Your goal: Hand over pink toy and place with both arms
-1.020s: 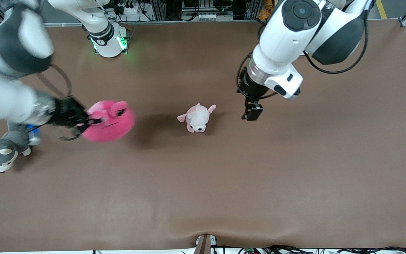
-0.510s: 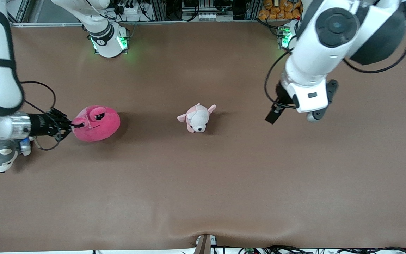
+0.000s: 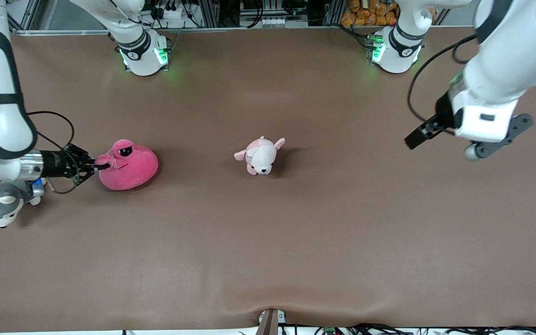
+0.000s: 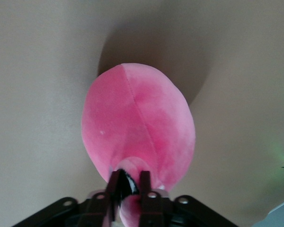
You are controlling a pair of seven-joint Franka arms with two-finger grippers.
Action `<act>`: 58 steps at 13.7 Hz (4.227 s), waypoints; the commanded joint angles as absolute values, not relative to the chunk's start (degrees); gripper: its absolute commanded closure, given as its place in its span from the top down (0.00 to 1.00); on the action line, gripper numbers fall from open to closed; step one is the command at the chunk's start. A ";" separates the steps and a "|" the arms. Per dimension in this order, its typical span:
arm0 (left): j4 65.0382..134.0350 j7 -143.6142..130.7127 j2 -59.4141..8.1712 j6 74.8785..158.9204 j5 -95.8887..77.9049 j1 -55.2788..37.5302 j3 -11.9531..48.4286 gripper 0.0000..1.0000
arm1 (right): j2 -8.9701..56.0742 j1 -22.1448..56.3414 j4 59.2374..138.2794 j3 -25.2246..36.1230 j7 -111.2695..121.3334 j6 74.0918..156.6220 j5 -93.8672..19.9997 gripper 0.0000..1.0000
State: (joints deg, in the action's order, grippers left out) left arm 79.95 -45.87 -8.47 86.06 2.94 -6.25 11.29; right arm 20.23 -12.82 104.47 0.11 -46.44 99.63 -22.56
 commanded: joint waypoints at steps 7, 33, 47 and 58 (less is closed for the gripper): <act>86.64 -28.15 0.33 84.99 0.97 1.66 11.25 1.00 | 19.16 -6.70 68.85 -1.49 -32.01 72.37 -19.89 1.00; 98.00 -9.67 12.74 82.97 0.70 -3.44 0.88 1.00 | -3.69 0.79 82.97 -1.14 1.49 76.03 0.97 1.00; 97.29 -8.00 11.43 82.27 0.79 -3.34 0.97 1.00 | -3.43 0.09 82.97 -1.05 1.58 75.85 0.70 1.00; 97.29 -7.91 11.60 82.18 0.79 -3.25 0.88 1.00 | -3.43 0.09 83.06 -0.97 1.49 75.76 0.70 1.00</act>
